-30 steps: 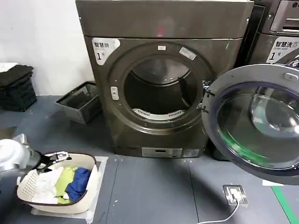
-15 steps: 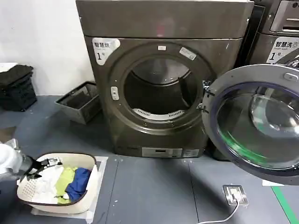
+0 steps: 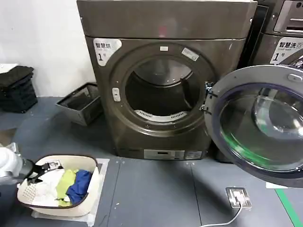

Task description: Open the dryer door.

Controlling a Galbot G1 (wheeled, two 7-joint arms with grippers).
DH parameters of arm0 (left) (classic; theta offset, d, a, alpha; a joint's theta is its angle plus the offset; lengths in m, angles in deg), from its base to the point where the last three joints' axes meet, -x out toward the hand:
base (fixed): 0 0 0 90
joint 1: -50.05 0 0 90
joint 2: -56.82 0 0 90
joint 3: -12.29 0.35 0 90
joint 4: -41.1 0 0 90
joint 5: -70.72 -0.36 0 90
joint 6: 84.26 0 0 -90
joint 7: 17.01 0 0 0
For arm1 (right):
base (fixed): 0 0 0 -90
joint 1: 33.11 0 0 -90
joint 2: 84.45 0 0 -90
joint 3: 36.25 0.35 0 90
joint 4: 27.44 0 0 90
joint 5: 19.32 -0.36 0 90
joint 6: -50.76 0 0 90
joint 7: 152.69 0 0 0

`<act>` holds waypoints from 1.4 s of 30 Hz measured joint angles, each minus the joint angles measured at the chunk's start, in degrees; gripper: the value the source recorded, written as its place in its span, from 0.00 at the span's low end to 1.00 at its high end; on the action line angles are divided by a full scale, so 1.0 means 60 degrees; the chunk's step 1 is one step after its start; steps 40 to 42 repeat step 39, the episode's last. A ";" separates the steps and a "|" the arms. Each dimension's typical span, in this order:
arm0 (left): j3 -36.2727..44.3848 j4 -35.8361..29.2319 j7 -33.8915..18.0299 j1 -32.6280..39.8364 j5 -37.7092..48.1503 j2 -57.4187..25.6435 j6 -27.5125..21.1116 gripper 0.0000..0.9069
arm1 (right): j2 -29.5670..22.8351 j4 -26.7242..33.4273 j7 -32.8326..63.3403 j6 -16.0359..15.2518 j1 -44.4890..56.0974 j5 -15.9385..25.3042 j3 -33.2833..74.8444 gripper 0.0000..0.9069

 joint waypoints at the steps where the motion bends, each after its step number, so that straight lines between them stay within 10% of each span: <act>1: -0.0001 0.0005 0.0000 -0.0013 -0.0003 0.0002 0.0000 1.00 | -0.0001 0.0000 -0.0002 0.0000 0.0000 0.0005 -0.0005 1.00; 42: -0.0003 -0.0102 0.0014 -0.0526 0.0051 0.0232 0.0000 1.00 | 0.0000 -0.0112 -0.0112 -0.0082 -0.0068 -0.0184 0.0018 1.00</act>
